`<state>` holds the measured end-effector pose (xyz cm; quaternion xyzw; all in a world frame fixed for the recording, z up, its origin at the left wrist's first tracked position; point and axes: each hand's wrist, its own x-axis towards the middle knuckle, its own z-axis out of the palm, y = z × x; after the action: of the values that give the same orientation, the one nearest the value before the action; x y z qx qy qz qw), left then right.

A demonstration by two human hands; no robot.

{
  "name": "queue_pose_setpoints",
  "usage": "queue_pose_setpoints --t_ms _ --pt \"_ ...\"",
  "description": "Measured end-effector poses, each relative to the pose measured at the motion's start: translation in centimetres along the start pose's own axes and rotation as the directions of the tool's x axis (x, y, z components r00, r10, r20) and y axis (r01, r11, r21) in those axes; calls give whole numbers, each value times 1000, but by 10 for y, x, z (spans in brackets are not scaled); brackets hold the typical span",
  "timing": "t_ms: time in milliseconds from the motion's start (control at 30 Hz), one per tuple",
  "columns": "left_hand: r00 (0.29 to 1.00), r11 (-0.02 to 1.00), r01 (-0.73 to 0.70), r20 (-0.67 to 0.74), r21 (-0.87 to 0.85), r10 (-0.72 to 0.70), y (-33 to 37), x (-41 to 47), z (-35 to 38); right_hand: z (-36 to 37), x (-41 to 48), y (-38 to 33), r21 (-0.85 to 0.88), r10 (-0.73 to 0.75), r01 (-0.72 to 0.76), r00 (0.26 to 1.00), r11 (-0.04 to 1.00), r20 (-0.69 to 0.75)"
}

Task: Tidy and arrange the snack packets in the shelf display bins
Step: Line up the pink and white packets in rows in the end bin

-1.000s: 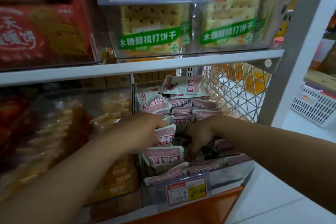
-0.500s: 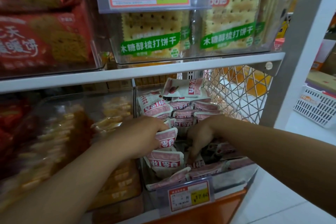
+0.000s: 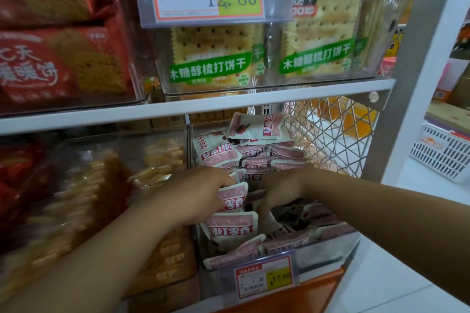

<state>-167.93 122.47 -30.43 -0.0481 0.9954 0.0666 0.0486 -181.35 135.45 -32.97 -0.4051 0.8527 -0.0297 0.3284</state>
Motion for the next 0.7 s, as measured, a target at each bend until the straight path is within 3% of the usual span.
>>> queue_pose_setpoints --t_ms 133,233,333,467,500,600,700 --pt "1000 1000 -3 4 7 3 -2 1 1 -8 -27 2 1 -72 75 960 997 -271" --pt "1000 1000 -1 -3 27 1 -2 2 2 -17 -54 7 270 -1 155 867 950 -498" --pt "1000 1000 -2 -7 18 2 -1 0 1 -16 -70 4 518 114 334 747 787 -655" --pt "1000 1000 -6 -8 11 7 0 -1 0 -13 -62 -8 626 281 587 574 514 -769" --pt "1000 1000 -6 -10 15 6 0 0 0 -15 -56 -12 654 309 630 578 419 -755" --pt "1000 999 -11 -15 39 12 1 0 0 -27 -36 -27 765 322 636 707 101 -630" --pt "999 998 -21 -27 66 23 0 0 0 -39 -14 -39 844 262 534 809 43 -525"
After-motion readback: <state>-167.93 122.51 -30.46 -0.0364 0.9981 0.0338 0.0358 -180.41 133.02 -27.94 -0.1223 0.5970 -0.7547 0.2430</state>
